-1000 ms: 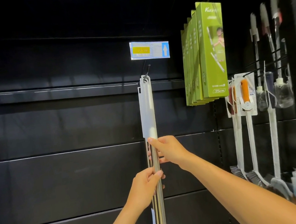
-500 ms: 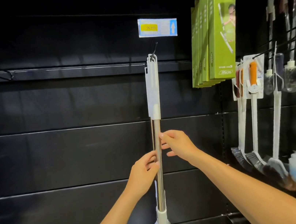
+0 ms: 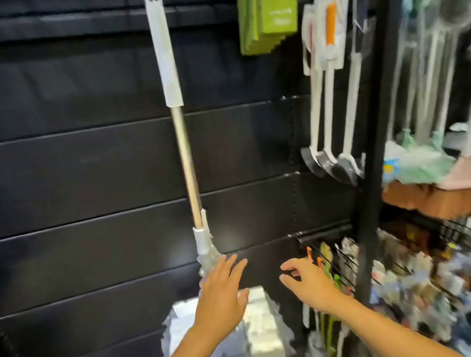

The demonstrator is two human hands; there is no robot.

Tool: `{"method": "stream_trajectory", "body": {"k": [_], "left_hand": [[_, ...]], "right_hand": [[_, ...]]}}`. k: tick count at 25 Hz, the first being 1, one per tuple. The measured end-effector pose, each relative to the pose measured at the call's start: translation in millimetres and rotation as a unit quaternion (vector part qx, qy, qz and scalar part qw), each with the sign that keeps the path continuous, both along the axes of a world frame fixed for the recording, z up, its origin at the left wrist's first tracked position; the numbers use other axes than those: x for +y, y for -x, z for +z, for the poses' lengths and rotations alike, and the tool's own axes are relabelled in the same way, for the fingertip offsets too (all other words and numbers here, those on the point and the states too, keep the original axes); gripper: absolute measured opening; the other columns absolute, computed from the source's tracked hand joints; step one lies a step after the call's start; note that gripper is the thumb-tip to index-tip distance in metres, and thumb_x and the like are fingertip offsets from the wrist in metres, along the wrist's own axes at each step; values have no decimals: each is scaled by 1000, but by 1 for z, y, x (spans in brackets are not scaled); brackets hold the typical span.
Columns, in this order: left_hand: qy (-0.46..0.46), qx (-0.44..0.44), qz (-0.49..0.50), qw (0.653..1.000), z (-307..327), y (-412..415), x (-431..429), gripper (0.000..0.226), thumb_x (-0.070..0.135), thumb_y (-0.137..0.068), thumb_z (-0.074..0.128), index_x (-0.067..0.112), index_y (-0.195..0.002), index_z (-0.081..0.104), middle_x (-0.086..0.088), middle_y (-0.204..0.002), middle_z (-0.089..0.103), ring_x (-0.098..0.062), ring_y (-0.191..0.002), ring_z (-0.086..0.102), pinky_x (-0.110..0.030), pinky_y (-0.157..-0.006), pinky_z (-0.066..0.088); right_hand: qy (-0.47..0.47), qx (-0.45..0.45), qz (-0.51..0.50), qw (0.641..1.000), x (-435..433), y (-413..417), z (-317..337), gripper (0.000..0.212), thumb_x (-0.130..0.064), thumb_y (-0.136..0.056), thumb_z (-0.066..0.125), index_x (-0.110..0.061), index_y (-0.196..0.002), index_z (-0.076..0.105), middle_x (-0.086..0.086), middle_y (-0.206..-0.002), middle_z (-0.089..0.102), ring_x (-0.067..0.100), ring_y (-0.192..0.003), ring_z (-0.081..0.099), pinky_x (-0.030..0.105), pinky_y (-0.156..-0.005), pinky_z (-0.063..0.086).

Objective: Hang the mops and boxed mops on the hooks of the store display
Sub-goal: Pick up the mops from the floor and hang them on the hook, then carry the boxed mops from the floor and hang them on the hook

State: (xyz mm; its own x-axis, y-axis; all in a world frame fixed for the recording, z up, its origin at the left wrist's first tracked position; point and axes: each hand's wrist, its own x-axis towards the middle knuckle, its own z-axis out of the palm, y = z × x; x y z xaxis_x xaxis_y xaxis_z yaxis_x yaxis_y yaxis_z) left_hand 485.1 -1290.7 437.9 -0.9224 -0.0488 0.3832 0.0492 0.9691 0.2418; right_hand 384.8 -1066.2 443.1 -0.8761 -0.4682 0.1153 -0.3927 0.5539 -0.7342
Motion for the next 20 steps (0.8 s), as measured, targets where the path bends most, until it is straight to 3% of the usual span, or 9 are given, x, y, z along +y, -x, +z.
{"method": "stream_trajectory", "body": {"k": [9, 13, 17, 20], "left_hand": [[56, -125, -163, 977, -70, -20, 224, 65, 42, -104, 48, 27, -164, 25, 0, -172, 21, -26, -162, 13, -47, -131, 18], [75, -155, -245, 954, -81, -12, 339, 66, 45, -106, 46, 28, -164, 21, 2, -173, 15, -25, -162, 8, -48, -130, 18], [91, -176, -332, 922, -91, 0, 455, 67, 40, -105, 46, 30, -165, 17, 0, -174, 12, -25, -162, 6, -48, -130, 15], [103, -188, -397, 892, -101, 6, 541, 66, 42, -106, 44, 30, -165, 17, 0, -175, 9, -25, -162, 4, -47, -131, 12]], "right_hand": [[-46, -99, -122, 986, 237, -89, -98, 32, -33, -100, 62, -19, -129, 62, 2, -125, 60, 19, -112, 62, 26, -95, 48], [-41, -100, -212, 971, 357, -127, -102, 24, -27, -99, 62, -16, -120, 67, -12, -98, 59, 14, -98, 61, 33, -91, 52], [-48, -112, -320, 940, 469, -163, -109, 32, -30, -97, 64, -19, -127, 64, 1, -125, 61, 20, -111, 62, 28, -96, 48], [-40, -122, -395, 910, 548, -191, -117, 32, -32, -98, 63, -21, -128, 63, 1, -131, 59, 19, -115, 61, 27, -98, 47]]}}
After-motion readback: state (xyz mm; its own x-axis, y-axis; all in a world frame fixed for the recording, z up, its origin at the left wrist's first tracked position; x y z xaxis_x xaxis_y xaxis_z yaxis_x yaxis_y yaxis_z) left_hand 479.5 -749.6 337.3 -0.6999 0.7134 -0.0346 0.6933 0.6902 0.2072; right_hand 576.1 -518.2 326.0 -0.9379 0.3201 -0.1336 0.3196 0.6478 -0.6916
